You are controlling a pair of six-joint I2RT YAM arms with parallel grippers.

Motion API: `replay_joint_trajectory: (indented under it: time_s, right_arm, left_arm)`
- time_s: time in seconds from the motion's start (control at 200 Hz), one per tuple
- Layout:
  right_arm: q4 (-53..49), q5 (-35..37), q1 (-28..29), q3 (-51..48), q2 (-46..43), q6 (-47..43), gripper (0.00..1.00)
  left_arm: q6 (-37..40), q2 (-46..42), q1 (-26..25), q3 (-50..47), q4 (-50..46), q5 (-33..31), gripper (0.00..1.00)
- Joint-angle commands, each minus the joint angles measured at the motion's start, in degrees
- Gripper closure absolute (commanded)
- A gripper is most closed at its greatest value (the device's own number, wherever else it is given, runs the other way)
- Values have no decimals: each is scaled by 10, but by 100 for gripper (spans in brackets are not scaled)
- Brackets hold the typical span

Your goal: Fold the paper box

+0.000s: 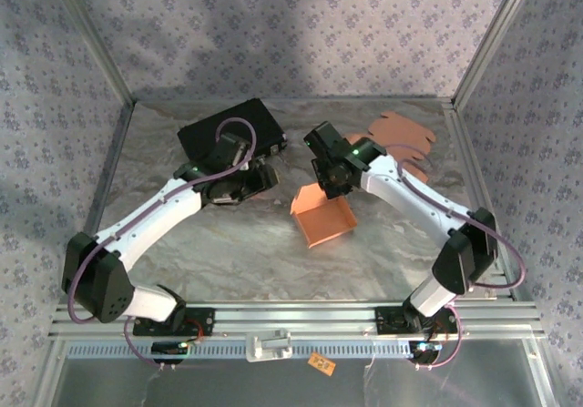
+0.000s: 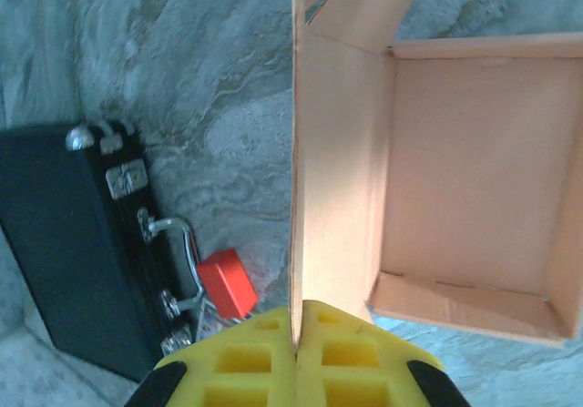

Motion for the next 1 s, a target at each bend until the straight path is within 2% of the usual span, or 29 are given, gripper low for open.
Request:
replay_joint_trajectory:
  time_s: [0.0,0.16,0.345,0.545,0.85,0.994]
  right_arm:
    - [-44,37,11,16,25,127,100]
    - [-44,40,16,27,48,138,100]
    - [-30,45,19,14,35,121,95]
    - [-32,59,16,6,9,91,82]
    - [-13,51,8,-6,-15,24,72]
    - [-11,67,0,1,-30,-39,68]
  left_arm:
    - [41,-5,9,-12,-31,20,45]
    - [54,10,20,-29,-13,53,50]
    - [121,29,16,-21,-4,67,55]
    - [157,28,5,-14,-12,53,53]
    - [153,36,-16,-11,-4,36,49]
    - [160,38,-19,-8,-2,35,48]
